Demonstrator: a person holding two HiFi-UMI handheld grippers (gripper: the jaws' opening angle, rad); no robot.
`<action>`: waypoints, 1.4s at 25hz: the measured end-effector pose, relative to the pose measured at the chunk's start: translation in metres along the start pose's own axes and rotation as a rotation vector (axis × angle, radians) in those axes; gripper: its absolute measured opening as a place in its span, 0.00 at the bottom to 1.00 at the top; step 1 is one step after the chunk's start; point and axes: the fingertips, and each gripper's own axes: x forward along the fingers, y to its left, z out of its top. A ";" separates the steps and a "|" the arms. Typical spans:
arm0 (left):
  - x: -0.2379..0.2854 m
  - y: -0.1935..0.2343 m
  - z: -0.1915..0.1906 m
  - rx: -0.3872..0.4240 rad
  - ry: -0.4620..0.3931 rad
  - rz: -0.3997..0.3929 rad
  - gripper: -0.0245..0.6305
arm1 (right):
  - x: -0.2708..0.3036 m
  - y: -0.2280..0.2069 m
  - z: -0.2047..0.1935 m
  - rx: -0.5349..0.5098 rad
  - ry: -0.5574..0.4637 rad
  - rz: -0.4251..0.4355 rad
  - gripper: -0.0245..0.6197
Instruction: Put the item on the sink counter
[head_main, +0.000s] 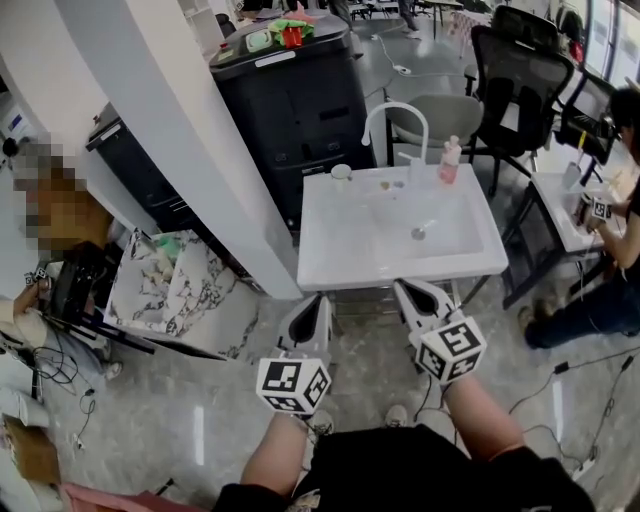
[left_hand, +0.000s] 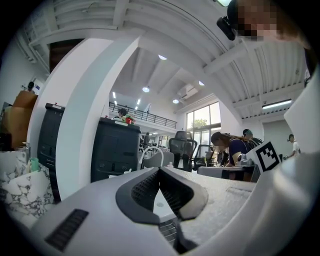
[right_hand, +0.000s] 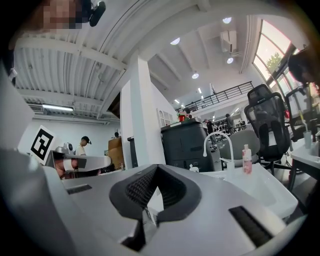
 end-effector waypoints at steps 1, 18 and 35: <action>-0.005 0.006 0.001 0.004 0.001 -0.004 0.04 | 0.004 0.006 0.000 0.003 -0.003 -0.004 0.03; -0.052 0.112 -0.003 -0.040 0.045 -0.135 0.04 | 0.046 0.093 -0.029 0.010 0.020 -0.171 0.03; -0.051 0.099 0.004 -0.042 0.030 -0.130 0.04 | 0.038 0.091 -0.018 -0.012 0.019 -0.158 0.03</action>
